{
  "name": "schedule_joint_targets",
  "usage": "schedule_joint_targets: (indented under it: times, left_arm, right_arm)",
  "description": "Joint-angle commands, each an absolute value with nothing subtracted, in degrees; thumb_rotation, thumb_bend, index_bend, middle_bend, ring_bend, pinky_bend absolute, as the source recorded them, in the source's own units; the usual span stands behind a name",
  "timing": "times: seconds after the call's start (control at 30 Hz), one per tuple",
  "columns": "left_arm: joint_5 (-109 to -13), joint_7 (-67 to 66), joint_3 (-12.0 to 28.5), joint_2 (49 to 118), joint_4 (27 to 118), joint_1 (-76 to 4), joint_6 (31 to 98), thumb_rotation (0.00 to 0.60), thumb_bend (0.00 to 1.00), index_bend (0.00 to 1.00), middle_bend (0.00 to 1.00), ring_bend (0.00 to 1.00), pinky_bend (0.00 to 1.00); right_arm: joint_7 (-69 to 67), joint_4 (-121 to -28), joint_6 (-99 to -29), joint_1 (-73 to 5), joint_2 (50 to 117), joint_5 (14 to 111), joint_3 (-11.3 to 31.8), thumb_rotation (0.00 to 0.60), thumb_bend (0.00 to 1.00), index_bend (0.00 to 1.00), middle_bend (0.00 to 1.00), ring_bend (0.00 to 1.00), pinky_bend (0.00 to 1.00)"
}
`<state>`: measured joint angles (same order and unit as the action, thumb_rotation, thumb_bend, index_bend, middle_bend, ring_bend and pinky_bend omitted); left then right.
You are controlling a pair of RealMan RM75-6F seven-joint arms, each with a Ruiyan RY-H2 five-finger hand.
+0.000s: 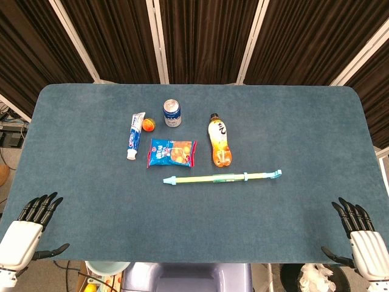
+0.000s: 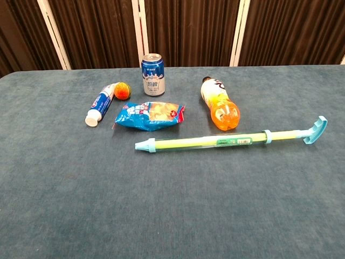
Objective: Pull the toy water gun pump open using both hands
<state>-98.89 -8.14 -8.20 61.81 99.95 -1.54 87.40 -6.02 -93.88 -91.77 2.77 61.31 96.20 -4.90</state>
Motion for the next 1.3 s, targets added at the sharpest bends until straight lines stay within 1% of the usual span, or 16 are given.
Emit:
schedule_joint_targets:
  times: [0.03, 0.2, 0.4, 0.57, 0.7, 0.83, 0.97, 1.1, 1.3]
  left_arm:
    - [-98.71, -8.01, -8.16, 61.61, 100.23, -1.54, 87.20, 0.600, 0.04, 0.00, 0.00, 0.00, 0.08]
    - [-98.53, -7.91, -8.22, 61.37, 100.73, -1.47, 86.87, 0.600, 0.04, 0.00, 0.00, 0.00, 0.08]
    - [-98.32, -8.11, -8.00, 61.50, 100.67, -1.50, 86.52, 0.600, 0.04, 0.00, 0.00, 0.00, 0.08]
    - [-97.95, -8.40, -7.92, 61.31, 100.97, -1.53, 86.05, 0.600, 0.04, 0.00, 0.00, 0.00, 0.08]
    - [-98.17, -8.24, -7.93, 61.23, 101.03, -1.45, 86.16, 0.600, 0.04, 0.00, 0.00, 0.00, 0.08]
    - [-98.44, -8.16, -7.96, 61.22, 101.03, -1.48, 86.03, 0.600, 0.04, 0.00, 0.00, 0.00, 0.08]
    - [-98.11, -8.19, -7.91, 61.16, 101.25, -1.53, 85.59, 0.600, 0.04, 0.00, 0.00, 0.00, 0.08]
    - [-97.83, -8.28, -7.91, 61.01, 101.49, -1.65, 85.06, 0.600, 0.04, 0.00, 0.00, 0.00, 0.08]
    - [-97.34, -8.25, -7.83, 60.88, 101.88, -1.88, 84.25, 0.600, 0.04, 0.00, 0.00, 0.00, 0.08]
  right_arm:
    - [-6.12, -93.76, -91.75, 2.82, 61.32, 96.18, -4.89, 0.600, 0.18, 0.05, 0.00, 0.00, 0.00]
    - [-6.54, -93.88, -91.37, 2.78, 61.16, 95.97, -4.89, 0.600, 0.18, 0.06, 0.00, 0.00, 0.00]
    - [-6.37, -95.50, -90.86, 2.28, 60.86, 96.33, -4.61, 0.600, 0.18, 0.18, 0.00, 0.00, 0.00]
    - [-4.36, -98.97, -89.15, 0.76, 60.34, 95.75, -3.38, 0.600, 0.18, 0.24, 0.00, 0.00, 0.00]
    - [-0.39, -102.68, -87.47, -1.21, 60.43, 94.70, -1.20, 0.600, 0.18, 0.26, 0.00, 0.00, 0.00]
    - [5.54, -108.76, -83.91, -4.28, 61.02, 91.14, 2.05, 0.600, 0.19, 0.28, 0.01, 0.00, 0.00]
    - [12.09, -113.72, -80.63, -7.16, 62.48, 86.83, 4.94, 0.600, 0.24, 0.37, 0.02, 0.00, 0.00]
    - [19.76, -117.03, -77.73, -10.55, 65.59, 82.42, 7.79, 0.600, 0.30, 0.43, 0.04, 0.00, 0.00]
    - [31.95, -117.18, -75.28, -15.66, 73.09, 75.12, 11.31, 0.600, 0.31, 0.44, 0.04, 0.00, 0.00]
